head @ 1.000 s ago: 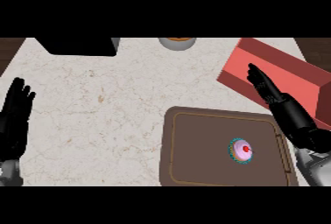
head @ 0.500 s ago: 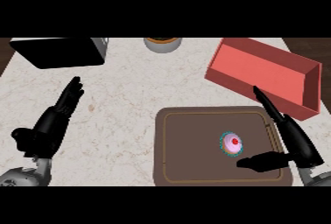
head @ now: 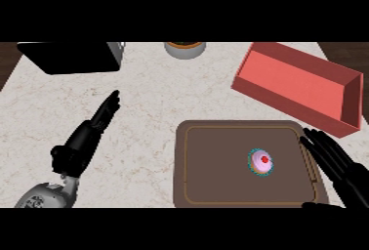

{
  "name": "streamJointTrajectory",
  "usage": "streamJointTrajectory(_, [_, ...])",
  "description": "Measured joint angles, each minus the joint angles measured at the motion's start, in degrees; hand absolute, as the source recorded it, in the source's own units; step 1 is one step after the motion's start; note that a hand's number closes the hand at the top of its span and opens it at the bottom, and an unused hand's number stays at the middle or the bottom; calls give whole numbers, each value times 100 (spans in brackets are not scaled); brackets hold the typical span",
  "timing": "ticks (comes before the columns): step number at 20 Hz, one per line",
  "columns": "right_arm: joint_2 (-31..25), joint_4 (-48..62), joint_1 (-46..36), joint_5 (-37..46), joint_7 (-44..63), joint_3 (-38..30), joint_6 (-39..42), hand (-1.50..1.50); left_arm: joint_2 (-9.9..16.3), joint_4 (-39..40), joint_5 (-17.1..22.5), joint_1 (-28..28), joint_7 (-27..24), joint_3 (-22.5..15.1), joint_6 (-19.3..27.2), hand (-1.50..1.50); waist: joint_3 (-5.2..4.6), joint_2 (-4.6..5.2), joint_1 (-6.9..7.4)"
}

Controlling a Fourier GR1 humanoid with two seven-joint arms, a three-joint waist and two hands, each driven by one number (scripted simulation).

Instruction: Pick the cupcake from the tray and place it in the cardboard box

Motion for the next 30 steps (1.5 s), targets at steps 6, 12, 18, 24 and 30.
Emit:
streamJointTrajectory(6, [-1033,-1851,879,342,1319,-206,660,-150,-137,243,-102,-168,-69,-49,-88,0,-10,11,68])
streamJointTrajectory(12, [-1411,-3063,1230,192,2611,-168,1646,-150,-221,331,-166,-242,-136,-49,-241,0,-3,36,230])
streamJointTrajectory(18, [-811,-3023,599,35,3405,-28,2455,-150,-429,469,-257,-515,17,19,-396,0,8,62,354])
streamJointTrajectory(24, [95,-2480,-34,248,3686,229,2986,-150,-586,484,-386,-554,89,153,-557,0,11,65,394])
streamJointTrajectory(30, [806,-1785,-296,693,3724,417,3330,-150,-696,368,-519,-428,132,296,-688,0,13,62,388])
